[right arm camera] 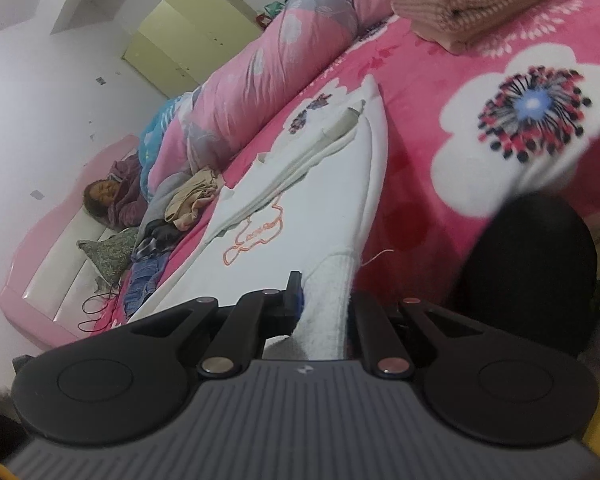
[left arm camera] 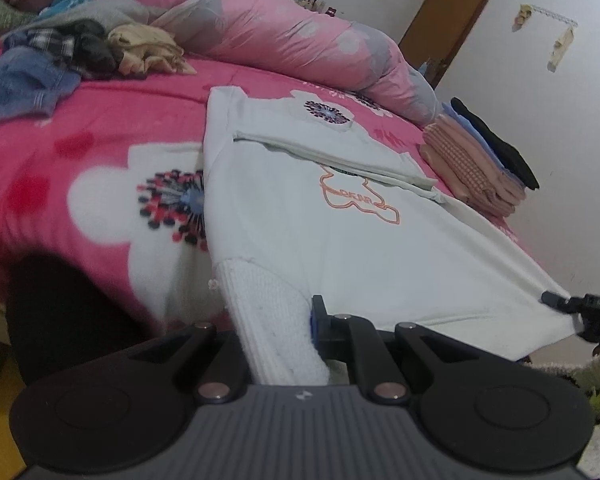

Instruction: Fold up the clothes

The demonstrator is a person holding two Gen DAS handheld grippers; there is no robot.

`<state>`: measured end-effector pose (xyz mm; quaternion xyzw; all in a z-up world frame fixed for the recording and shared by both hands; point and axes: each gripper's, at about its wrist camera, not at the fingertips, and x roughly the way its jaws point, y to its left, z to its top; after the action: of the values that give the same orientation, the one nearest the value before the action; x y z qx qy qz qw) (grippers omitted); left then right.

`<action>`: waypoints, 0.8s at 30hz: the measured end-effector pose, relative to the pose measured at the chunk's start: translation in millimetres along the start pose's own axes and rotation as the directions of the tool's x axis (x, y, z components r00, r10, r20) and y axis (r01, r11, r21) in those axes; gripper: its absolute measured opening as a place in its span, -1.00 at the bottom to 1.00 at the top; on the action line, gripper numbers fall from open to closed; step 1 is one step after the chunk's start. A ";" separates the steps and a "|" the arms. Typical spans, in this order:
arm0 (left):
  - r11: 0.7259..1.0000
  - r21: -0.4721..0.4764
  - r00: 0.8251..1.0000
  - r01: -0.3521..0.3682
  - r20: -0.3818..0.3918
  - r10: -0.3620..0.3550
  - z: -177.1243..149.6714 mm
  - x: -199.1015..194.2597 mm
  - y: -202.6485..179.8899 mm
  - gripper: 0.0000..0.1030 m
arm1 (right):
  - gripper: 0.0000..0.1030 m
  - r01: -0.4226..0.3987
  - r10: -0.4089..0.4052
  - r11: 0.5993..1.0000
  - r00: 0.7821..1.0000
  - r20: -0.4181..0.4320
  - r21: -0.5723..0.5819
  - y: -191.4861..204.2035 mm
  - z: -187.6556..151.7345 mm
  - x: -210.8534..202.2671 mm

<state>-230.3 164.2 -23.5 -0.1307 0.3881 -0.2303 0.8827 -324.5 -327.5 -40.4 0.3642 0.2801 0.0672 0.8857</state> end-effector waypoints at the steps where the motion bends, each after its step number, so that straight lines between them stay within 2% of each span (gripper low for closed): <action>1: 1.000 -0.009 1.000 0.010 -0.003 -0.010 0.6 3.0 1.4 -0.89 | -0.93 -0.001 0.001 1.000 1.000 -0.005 0.013 -2.8 -0.1 2.7; 4: 1.000 0.006 1.000 0.031 0.004 -0.031 7.0 7.5 -1.0 -0.88 | -0.93 -0.023 0.024 0.999 1.000 -0.014 0.029 -4.2 5.9 11.9; 9: 0.997 0.001 0.996 0.082 0.046 -0.082 36.2 11.6 2.8 -0.88 | -0.93 -0.098 0.098 0.995 0.995 0.031 -0.008 10.2 34.1 26.5; 15: 0.983 -0.086 0.981 0.165 0.121 -0.154 95.7 33.9 19.6 -0.88 | -0.93 -0.184 0.183 0.983 0.979 0.086 0.007 16.7 85.1 63.7; 19: 0.973 -0.118 0.963 0.196 0.211 -0.168 139.4 60.4 29.0 -0.88 | -0.93 -0.244 0.235 0.968 0.961 0.145 0.051 13.6 123.3 91.9; 24: 0.970 -0.133 0.955 0.205 0.243 -0.169 195.4 111.8 41.5 -0.88 | -0.93 -0.277 0.262 0.959 0.947 0.186 0.065 9.8 170.5 138.8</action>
<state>-5.7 153.2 19.5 -0.2615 0.2860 -0.2653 0.8829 -114.9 -379.1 2.8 0.4431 0.1514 0.1427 0.8720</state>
